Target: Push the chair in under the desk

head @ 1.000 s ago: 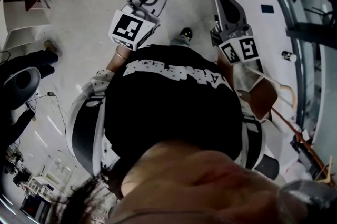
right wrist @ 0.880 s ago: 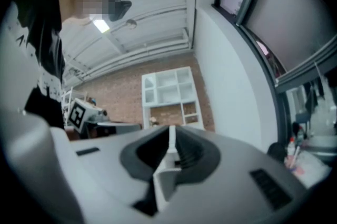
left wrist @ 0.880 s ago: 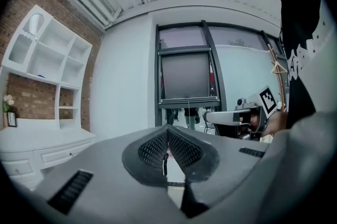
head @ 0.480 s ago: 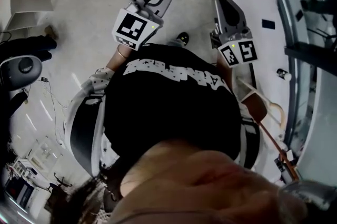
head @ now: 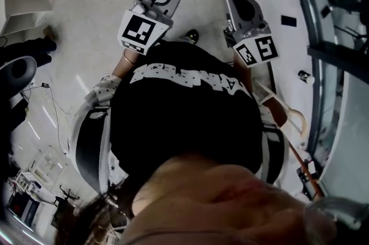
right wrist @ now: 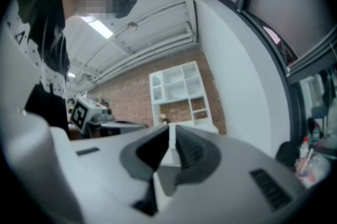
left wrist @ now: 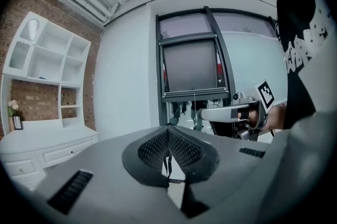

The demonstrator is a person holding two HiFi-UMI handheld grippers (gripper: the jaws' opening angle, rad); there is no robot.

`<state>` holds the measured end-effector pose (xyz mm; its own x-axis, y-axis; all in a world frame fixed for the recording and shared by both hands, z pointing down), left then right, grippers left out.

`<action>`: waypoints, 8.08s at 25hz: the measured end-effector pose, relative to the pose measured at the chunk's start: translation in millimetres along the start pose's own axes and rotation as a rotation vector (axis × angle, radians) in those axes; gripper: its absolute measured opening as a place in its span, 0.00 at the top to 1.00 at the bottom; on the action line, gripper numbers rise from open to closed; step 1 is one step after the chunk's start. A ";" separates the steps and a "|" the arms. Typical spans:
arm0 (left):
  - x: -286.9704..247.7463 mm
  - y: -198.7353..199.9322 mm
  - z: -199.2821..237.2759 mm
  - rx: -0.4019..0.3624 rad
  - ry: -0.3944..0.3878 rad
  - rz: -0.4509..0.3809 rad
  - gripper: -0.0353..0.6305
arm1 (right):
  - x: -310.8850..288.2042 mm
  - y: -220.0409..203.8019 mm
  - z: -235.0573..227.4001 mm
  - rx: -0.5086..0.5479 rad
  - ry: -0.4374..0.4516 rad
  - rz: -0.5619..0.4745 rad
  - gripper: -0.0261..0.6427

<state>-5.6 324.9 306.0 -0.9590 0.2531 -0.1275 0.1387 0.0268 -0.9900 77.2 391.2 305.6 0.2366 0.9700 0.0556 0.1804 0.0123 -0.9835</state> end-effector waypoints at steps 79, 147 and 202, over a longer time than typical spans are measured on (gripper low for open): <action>-59.4 -263.1 173.0 -0.085 0.173 0.824 0.58 | -203.3 -241.3 -122.7 0.633 0.632 0.935 0.65; -61.9 -274.4 217.5 -0.102 0.186 0.853 0.70 | -254.2 -263.2 -139.9 0.746 0.522 1.023 0.75; -101.7 -267.4 275.0 -0.094 0.159 0.860 0.71 | -319.3 -255.9 -177.8 0.788 0.465 0.989 0.74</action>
<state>-13.1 26.0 567.0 -0.4683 0.3539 -0.8096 0.8234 -0.1576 -0.5451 125.2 35.2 570.2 0.2753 0.4836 -0.8309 -0.8081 -0.3518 -0.4725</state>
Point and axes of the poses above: the fingertips, and each gripper's own axes: x backward along the fingers, z to its left, y out of its top, the point moved 1 cm from there along x, backward along the fingers, and after that the axes turned 1 degree about y, right-handed, at the moved point
